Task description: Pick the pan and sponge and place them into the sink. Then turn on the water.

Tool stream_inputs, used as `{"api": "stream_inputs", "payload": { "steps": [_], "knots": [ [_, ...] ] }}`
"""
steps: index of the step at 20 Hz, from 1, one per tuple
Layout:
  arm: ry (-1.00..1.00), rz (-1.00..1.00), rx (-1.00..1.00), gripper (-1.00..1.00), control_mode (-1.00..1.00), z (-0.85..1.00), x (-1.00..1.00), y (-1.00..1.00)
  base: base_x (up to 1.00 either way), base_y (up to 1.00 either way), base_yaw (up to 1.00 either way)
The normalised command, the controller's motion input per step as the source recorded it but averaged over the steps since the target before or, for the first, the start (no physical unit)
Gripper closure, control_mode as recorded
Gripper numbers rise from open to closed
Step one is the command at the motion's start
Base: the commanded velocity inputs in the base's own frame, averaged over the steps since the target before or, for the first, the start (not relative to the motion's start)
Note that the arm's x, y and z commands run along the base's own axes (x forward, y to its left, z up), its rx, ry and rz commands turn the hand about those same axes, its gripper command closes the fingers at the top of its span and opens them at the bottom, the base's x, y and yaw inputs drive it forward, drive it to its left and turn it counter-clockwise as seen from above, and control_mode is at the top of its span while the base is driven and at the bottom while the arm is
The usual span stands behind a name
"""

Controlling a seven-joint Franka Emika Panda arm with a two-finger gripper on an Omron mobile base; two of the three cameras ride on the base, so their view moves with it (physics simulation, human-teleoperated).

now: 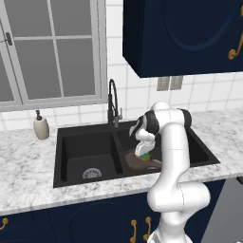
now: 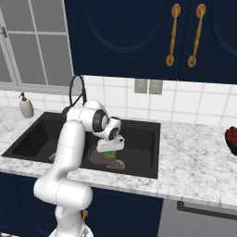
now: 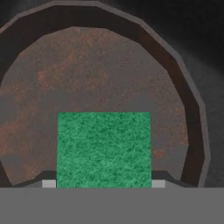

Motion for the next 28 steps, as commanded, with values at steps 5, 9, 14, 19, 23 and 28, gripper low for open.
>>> {"api": "stream_inputs", "payload": {
  "steps": [5, 9, 14, 19, 23, 28],
  "knots": [
    [0.00, 0.00, 0.00, 1.00, -1.00, 0.00, 0.00, 0.00, 0.00, 0.00, 0.00],
    [0.00, 0.00, -0.01, -1.00, -1.00, 0.00, 0.03, 0.00, 0.00, 0.00, 0.00],
    [0.00, 0.00, 0.00, -1.00, -1.00, 0.00, 0.00, 0.00, 0.00, 0.00, 0.00],
    [-0.01, 0.00, 0.00, -1.00, -1.00, 0.11, -0.01, -0.01, 0.00, 0.00, 0.00],
    [-0.01, -0.02, 0.00, -1.00, -1.00, 0.68, -0.03, 0.00, 0.00, 0.00, 0.00],
    [-0.06, 0.00, 0.02, -1.00, -1.00, 0.50, -0.20, 0.00, 0.00, 0.00, 0.00]
  ]
}}
